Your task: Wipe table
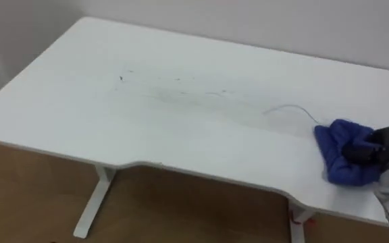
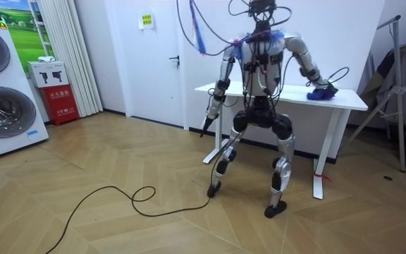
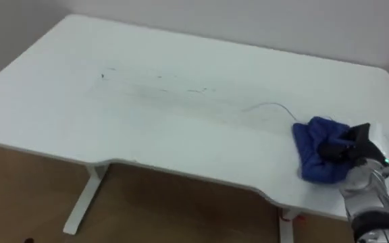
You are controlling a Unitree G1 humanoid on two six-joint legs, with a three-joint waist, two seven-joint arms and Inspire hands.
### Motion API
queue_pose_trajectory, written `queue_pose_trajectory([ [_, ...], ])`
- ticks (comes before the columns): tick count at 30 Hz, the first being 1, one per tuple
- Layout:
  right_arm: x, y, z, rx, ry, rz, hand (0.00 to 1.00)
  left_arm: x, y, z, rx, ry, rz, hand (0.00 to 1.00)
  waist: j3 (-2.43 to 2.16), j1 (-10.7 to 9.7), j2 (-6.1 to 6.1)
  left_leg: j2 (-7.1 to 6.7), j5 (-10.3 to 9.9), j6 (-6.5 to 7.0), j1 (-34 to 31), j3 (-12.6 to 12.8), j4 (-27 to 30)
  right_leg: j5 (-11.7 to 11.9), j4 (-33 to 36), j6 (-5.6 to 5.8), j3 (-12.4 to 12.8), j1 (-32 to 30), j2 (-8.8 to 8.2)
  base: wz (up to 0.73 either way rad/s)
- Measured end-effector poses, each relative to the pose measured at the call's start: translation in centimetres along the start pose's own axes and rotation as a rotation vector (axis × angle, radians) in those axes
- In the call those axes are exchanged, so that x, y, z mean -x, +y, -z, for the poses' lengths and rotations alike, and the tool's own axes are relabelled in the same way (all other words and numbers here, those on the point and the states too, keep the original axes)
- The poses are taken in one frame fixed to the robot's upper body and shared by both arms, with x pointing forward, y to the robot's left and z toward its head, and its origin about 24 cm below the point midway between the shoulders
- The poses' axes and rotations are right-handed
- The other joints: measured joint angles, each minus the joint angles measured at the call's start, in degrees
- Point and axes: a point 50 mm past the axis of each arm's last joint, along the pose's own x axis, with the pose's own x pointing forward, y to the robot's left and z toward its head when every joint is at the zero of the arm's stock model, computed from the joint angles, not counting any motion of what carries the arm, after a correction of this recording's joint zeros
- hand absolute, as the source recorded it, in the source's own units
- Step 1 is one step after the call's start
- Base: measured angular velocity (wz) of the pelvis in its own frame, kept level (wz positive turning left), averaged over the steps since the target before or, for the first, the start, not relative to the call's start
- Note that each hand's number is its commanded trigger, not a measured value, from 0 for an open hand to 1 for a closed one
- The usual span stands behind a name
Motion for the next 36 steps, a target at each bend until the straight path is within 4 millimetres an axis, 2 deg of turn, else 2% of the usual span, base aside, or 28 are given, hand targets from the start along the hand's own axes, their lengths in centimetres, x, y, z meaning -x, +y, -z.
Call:
queue_pose_trajectory([
  [1,-0.2,0.1,-1.7,-0.004,-0.03,-0.016,1.0,0.1,-0.4,0.6,-0.014,0.014,0.015,0.0,0.37,0.88,0.06,-2.54,-2.82,0.71,-1.15,0.3,2.47,0.7,-0.77,-1.44,2.57,-0.85,1.28,-0.73],
  [2,-0.4,0.0,-3.6,0.009,-0.077,-0.021,1.0,0.2,-0.9,0.9,-0.013,0.026,0.027,0.0,0.56,2.97,0.36,-5.51,-5.26,1.9,-2.35,0.31,4.27,1.53,-1.27,-2.81,3.85,-1.75,2.28,-0.9],
  [3,-0.5,-0.1,-4.7,0.017,-0.11,-0.022,1.0,0.3,-1.1,0.9,-0.011,0.029,0.031,0.0,1.07,3.75,0.46,-7.22,-6.13,2.53,-2.98,-0.12,4.65,1.98,-1.58,-3.56,4.38,-2.09,2.7,-0.95],
  [4,-0.5,-0.2,-6.6,0.048,-0.174,-0.023,1.0,0.4,-1.3,1.2,-0.01,0.041,0.038,0.0,1.57,5.23,0.55,-10.85,-7.05,3.63,-4.83,-1.26,5.03,2.84,-2.5,-4.91,4.53,-2.94,3.21,-0.92],
  [5,-0.4,0.0,-8.0,0.076,-0.218,-0.027,1.0,0.5,-1.3,1.6,-0.01,0.054,0.04,0.0,1.63,6.58,0.55,-13.63,-6.61,5.17,-5.32,-2.92,4.53,3.99,-3.98,-5.73,5.55,-3.38,4.08,-0.83],
  [7,-0.4,0.0,-9.1,0.116,-0.266,-0.02,1.0,0.7,-1.3,2.6,0.003,0.085,0.043,0.0,1.58,6.47,1.24,-14.63,-5.75,5.61,-5.22,-4.65,2.99,5.27,-6.36,-4.86,5.5,-2.94,5.11,-0.17],
  [10,-0.6,-1.0,-8.2,0.096,-0.27,0.016,1.0,0.9,-1.4,3.8,0.032,0.13,0.046,0.0,1.18,4.76,2.55,-15.67,-4.53,6.12,-4.9,-4.87,0.5,5.3,-7.56,-4.76,5.16,-2.81,4.52,0.24],
  [11,-0.5,-1.0,-6.9,0.066,-0.26,0.034,1.0,1.0,-1.2,4.3,0.037,0.144,0.039,0.0,0.77,3.23,2.27,-16.32,-3.53,6.44,-4.65,-5.03,-1.23,5.13,-8.12,-4.34,3.84,-2.34,3.52,0.74],
  [12,-0.3,-0.8,-4.8,0.016,-0.219,0.051,1.0,1.1,-0.9,4.7,0.04,0.155,0.029,0.0,0.46,0.63,1.75,-17.12,-2.38,6.89,-4.07,-5.07,-2.67,4.62,-8.54,-3.13,1.77,-1.12,2.21,0.94],
  [13,-0.2,-0.8,-3.7,-0.012,-0.191,0.063,1.0,1.0,-0.7,4.7,0.042,0.157,0.021,0.0,0.32,-0.55,1.29,-17.56,-1.71,7.13,-3.65,-5.07,-3.64,4.47,-8.94,-1.71,0.54,-0.4,1.39,1.23],
  [14,0.2,-0.8,-1.1,-0.067,-0.118,0.088,1.0,0.9,-0.2,4.6,0.052,0.154,0.003,0.0,-0.28,-2.03,0.42,-18.05,-1.02,7.47,-2.93,-5.07,-4.93,4.22,-9.65,0.15,-1.49,1.14,0.42,0.87],
  [15,0.4,-0.8,0.2,-0.085,-0.082,0.1,1.0,0.9,-0.1,4.6,0.054,0.152,-0.003,0.0,-0.54,-2.21,0.01,-18.24,-0.95,7.55,-2.56,-5.2,-5.25,4.26,-10.06,1.1,-2.07,1.9,0.16,0.87],
  [16,0.8,-0.9,2.4,-0.101,-0.019,0.121,1.0,0.9,0.3,4.5,0.051,0.148,-0.016,0.0,-0.58,-3.04,-0.46,-18.59,-0.95,7.57,-1.85,-5.7,-5.51,4.09,-10.37,2.04,-3.09,3.44,-0.19,0.69],
  [17,1.2,-1.0,4.4,-0.102,0.042,0.135,1.0,0.8,0.8,4.3,0.043,0.138,-0.029,0.0,-0.93,-3.92,-1.41,-18.94,-0.97,7.61,-1.57,-6.74,-5.73,3.84,-11.09,2.44,-3.78,4.83,-0.27,0.65],
  [18,1.4,-1.1,5.2,-0.098,0.07,0.139,1.0,0.8,1.1,4.1,0.041,0.131,-0.036,0.0,-1.03,-3.96,-1.73,-18.96,-1.12,7.78,-1.53,-7.0,-5.71,3.8,-11.34,2.51,-3.86,5.18,-0.17,0.41],
  [19,1.3,-1.5,5.8,-0.089,0.101,0.147,1.0,0.7,1.4,3.8,0.04,0.117,-0.042,0.0,-0.9,-3.94,-2.22,-18.92,-1.51,7.85,-1.5,-7.06,-5.47,3.86,-11.39,2.63,-3.97,5.72,0.0,0.08],
  [22,0.9,-2.1,5.3,-0.056,0.118,0.145,1.0,0.6,1.0,3.2,0.046,0.097,-0.039,0.0,-0.68,-3.35,-2.03,-18.75,-2.17,8.0,-1.74,-6.54,-5.41,4.45,-11.94,2.78,-3.57,5.98,0.28,-0.15],
  [24,0.0,-2.1,2.5,0.009,0.077,0.139,1.0,0.3,0.5,1.8,0.031,0.063,-0.029,0.0,-0.4,-1.57,-1.72,-17.96,-2.32,7.92,-2.04,-4.38,-5.51,5.35,-11.84,2.29,-1.71,4.6,0.91,-0.53],
  [25,-0.3,-2.1,1.4,0.026,0.058,0.138,1.0,0.2,0.4,1.4,0.03,0.053,-0.026,0.0,-0.22,-0.64,-1.64,-17.67,-2.32,7.86,-2.24,-3.75,-5.53,5.65,-11.82,2.03,-1.48,3.92,1.09,-0.7],
  [27,-0.8,-1.7,-2.5,0.103,-0.032,0.124,1.0,-0.1,0.0,-0.2,0.028,0.013,-0.013,0.0,0.23,1.01,-1.24,-17.06,-2.2,7.57,-3.19,-2.83,-5.45,6.49,-11.82,1.26,-2.08,2.46,1.47,-0.48],
  [29,-0.8,-0.7,-9.2,0.197,-0.219,0.076,1.0,-0.3,-0.7,-1.5,0.002,-0.025,0.012,0.0,0.47,4.13,-0.68,-16.45,-2.03,7.16,-3.85,-2.11,-5.67,6.93,-11.81,0.56,-2.36,1.06,2.11,-0.29],
  [30,-0.5,-0.3,-10.9,0.222,-0.276,0.067,1.0,-0.3,-0.8,-1.8,-0.009,-0.033,0.021,0.0,0.61,5.19,-0.51,-16.32,-2.0,7.04,-3.89,-2.15,-5.78,6.92,-11.86,0.43,-2.38,0.93,2.3,-0.09],
  [31,0.3,0.3,-14.4,0.264,-0.392,0.052,1.0,-0.4,-1.0,-2.2,-0.017,-0.043,0.037,0.0,0.98,7.35,-0.11,-15.98,-2.09,6.75,-4.18,-2.18,-5.78,6.87,-11.98,0.19,-2.38,0.61,2.68,0.07],
  [32,1.3,0.8,-17.7,0.283,-0.499,0.037,1.0,-0.4,-1.1,-2.5,-0.024,-0.045,0.049,0.0,1.26,8.89,-0.01,-15.83,-1.98,6.46,-4.87,-2.95,-5.7,6.64,-12.03,-0.16,-3.08,0.18,2.82,0.23],
  [33,1.7,0.9,-18.8,0.295,-0.542,0.035,1.0,-0.5,-1.2,-2.7,-0.032,-0.046,0.057,0.0,1.5,9.25,-0.04,-15.85,-1.87,6.31,-5.19,-3.79,-5.68,6.56,-12.18,-0.23,-3.87,0.16,2.82,0.58],
  [34,2.2,1.1,-20.0,0.315,-0.601,0.022,1.0,-0.5,-1.2,-2.9,-0.044,-0.048,0.067,0.0,1.56,11.12,-0.2,-16.07,-1.4,6.11,-5.91,-5.59,-5.64,6.14,-12.33,-0.05,-5.25,0.22,2.76,0.79],
  [35,2.5,1.2,-20.4,0.321,-0.629,0.005,1.0,-0.5,-1.1,-2.5,-0.053,-0.036,0.074,0.0,1.52,12.83,-0.38,-16.3,-1.2,6.07,-5.93,-7.36,-5.92,5.83,-12.58,0.23,-6.29,0.52,2.71,0.99],
  [36,2.6,1.3,-20.5,0.327,-0.644,-0.006,1.0,-0.4,-1.0,-1.4,-0.059,-0.007,0.079,0.0,1.5,13.22,-0.43,-16.53,-1.2,6.08,-5.97,-9.1,-5.95,5.67,-13.07,0.49,-7.27,1.58,2.7,0.79],
])
